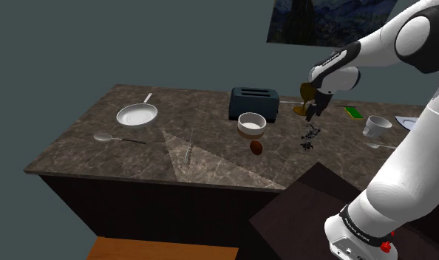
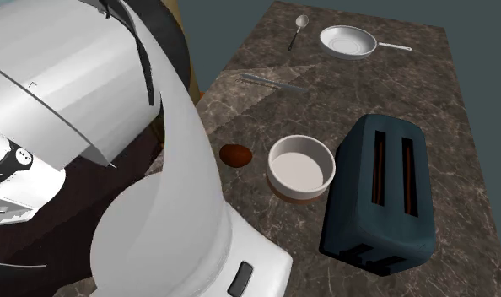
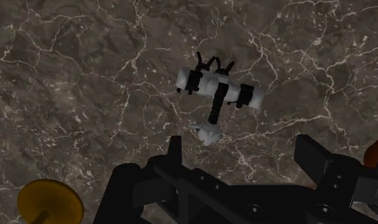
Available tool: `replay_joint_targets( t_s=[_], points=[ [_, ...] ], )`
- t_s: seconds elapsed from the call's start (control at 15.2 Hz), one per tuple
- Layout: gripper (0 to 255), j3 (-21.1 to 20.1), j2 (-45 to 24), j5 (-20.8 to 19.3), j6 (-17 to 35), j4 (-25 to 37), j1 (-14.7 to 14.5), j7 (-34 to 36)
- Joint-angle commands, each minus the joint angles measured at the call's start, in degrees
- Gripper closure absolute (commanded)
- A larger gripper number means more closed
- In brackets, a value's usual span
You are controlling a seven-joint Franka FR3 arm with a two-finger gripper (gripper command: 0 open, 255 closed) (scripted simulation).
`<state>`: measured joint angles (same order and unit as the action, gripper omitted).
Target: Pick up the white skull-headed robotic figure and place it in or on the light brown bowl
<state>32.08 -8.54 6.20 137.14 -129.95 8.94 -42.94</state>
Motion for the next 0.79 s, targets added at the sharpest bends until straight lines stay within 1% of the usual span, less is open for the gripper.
replay_joint_targets(
  t_s=[0.0,0.46,0.73],
  points=[
    [0,-0.6,-5.2,4.0,1.0,3.3,1.5,-3.5],
    [0,-2.6,-9.7,7.9,5.4,2.8,3.2,-6.1],
    [0,-2.8,-10.1,8.2,5.7,2.7,3.3,-6.3]
  ],
)
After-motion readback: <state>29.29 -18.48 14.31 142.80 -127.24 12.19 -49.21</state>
